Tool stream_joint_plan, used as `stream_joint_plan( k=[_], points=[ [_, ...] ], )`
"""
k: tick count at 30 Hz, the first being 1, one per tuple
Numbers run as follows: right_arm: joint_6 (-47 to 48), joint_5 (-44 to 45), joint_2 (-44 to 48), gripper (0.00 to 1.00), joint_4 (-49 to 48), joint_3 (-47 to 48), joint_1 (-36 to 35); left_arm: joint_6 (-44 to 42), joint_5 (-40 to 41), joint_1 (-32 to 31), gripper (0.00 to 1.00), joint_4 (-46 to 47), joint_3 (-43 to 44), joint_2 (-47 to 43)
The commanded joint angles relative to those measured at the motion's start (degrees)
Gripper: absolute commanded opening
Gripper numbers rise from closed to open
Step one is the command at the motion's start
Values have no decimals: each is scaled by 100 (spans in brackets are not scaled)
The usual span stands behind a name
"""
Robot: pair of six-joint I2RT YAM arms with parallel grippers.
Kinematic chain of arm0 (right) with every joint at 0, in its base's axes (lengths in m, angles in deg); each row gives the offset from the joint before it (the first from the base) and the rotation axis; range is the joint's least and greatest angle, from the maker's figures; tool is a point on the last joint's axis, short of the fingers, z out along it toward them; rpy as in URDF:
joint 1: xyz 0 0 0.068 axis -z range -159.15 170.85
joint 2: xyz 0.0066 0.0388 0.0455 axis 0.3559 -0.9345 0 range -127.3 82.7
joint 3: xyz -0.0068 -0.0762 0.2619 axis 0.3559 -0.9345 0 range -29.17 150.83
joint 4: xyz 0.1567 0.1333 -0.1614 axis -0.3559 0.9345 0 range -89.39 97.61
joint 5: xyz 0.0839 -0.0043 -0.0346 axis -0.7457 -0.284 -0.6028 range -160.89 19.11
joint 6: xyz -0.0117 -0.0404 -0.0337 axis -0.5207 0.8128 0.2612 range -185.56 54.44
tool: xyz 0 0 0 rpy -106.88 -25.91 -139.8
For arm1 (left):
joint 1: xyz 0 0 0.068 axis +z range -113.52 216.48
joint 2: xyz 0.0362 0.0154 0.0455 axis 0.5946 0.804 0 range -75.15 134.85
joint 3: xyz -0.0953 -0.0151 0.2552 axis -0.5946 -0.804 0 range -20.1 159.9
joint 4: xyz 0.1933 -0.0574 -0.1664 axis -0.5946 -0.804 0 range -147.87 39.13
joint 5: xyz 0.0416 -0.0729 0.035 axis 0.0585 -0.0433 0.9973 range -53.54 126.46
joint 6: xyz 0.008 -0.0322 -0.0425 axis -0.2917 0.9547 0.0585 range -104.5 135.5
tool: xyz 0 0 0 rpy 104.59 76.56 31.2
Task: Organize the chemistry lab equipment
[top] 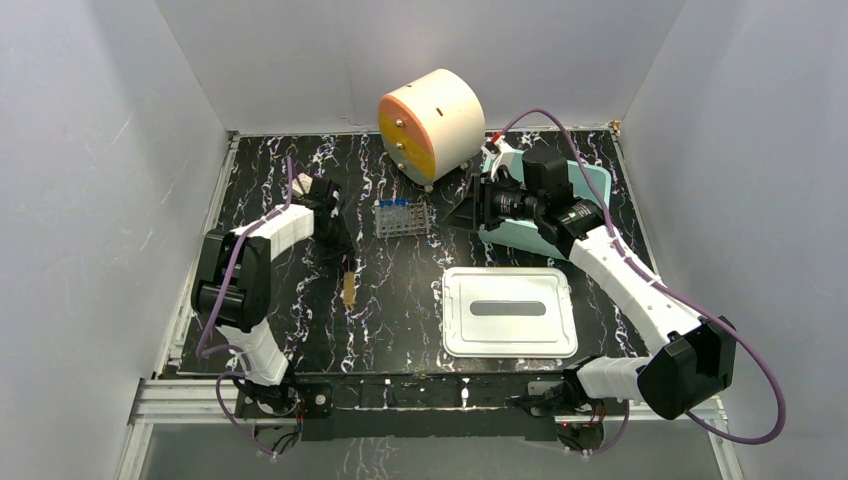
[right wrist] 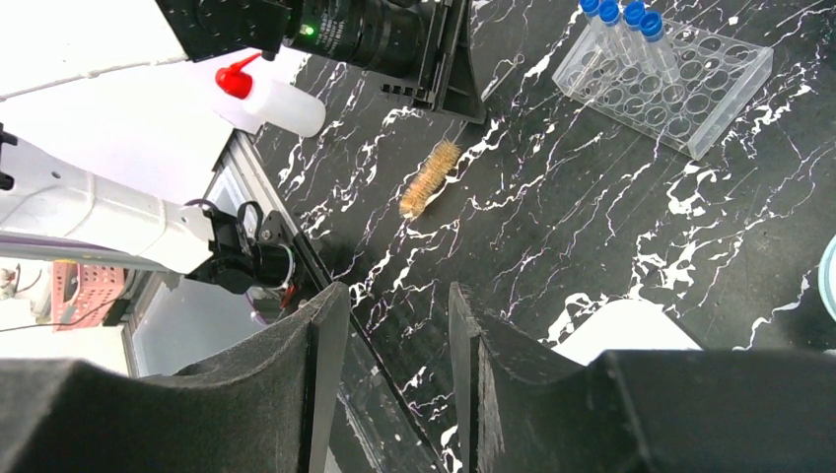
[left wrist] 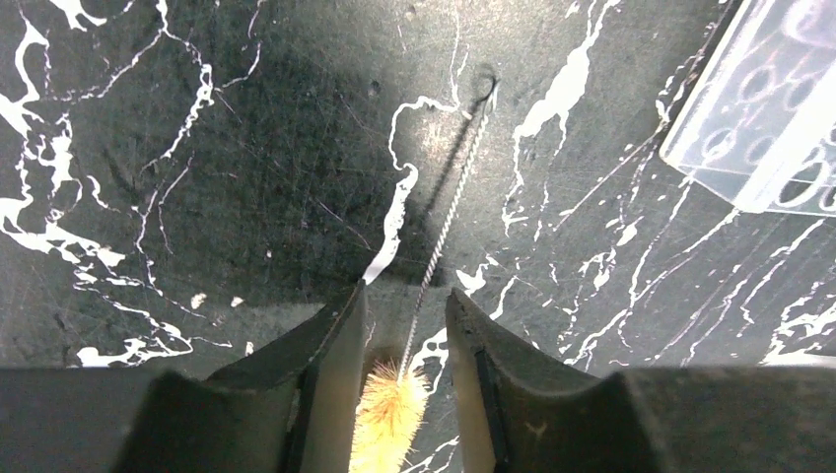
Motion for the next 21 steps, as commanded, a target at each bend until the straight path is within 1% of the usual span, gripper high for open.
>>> stream_joint_plan(
  k=[1,3,6,13,18,21],
  points=[
    [-120,-57,47,50,-380,14,-5,-204,-150,14,31,-204,225,186],
    [-84,-173,56,50,-383,8,-5,-233,-202,14,26,-202,245,255],
    [-62,-286,86,50,-422,-11,-9,-336,-301,8,22,-249,320,352],
    [-89,-97,168,52,-443,-77,-13,-646,-556,-28,12,-420,387,619],
    [-110,-47,180,53,-479,-118,-12,-682,-587,-72,0,-415,287,541],
    [-124,-37,179,54,-506,-148,-14,-712,-613,-78,0,-411,287,298]
  ],
)
